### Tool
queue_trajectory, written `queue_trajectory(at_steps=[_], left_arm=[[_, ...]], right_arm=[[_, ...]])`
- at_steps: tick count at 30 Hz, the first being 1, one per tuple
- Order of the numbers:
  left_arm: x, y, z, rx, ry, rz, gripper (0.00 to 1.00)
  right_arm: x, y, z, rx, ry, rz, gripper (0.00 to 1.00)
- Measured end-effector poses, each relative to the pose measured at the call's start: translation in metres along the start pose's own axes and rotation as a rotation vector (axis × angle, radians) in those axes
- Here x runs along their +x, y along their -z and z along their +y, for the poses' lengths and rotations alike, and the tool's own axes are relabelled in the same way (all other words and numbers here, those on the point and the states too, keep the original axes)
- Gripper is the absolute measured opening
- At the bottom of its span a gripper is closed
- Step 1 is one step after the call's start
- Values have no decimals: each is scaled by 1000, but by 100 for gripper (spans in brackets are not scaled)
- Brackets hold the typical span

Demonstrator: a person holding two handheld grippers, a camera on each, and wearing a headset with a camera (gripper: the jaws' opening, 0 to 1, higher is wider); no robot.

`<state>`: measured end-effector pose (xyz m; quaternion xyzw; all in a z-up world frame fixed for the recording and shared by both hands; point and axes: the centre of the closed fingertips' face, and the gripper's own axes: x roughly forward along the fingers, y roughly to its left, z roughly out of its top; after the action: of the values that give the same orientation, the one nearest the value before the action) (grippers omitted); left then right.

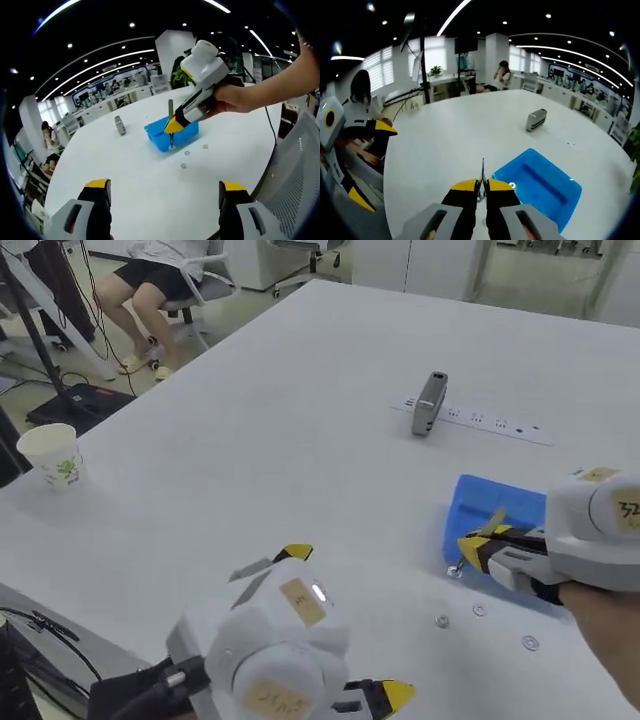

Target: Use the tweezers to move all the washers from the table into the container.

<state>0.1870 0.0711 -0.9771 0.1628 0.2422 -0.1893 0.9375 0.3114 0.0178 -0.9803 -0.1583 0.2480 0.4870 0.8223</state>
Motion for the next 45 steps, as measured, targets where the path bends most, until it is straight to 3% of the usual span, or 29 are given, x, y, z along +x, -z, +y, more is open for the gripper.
queue_trajectory(at_steps=[8,14,26,30,37,40,45], left_arm=[[0,-1,1,-2,-7,-4,91],[-1,-2,4,-5,-20,-8,91],[1,-1,5,-6,-19,-1,92],[2,0,5,3,-24,4,93],[3,1,6,-5,-28,9,93],[3,2,5,-1,-29,13,93],[3,3,5,12,-33,17,93]], right_arm=[[-9,-23,-7,-36,19,-41,2],[-11,-29,-12,-54,27,-49,2],[-6,-38,-44,-29,84,-76,2],[0,-34,-49,-4,91,-73,2],[16,-18,-57,-22,116,-37,2],[25,-5,-66,-37,139,9,2],[33,8,-73,-8,139,44,2]])
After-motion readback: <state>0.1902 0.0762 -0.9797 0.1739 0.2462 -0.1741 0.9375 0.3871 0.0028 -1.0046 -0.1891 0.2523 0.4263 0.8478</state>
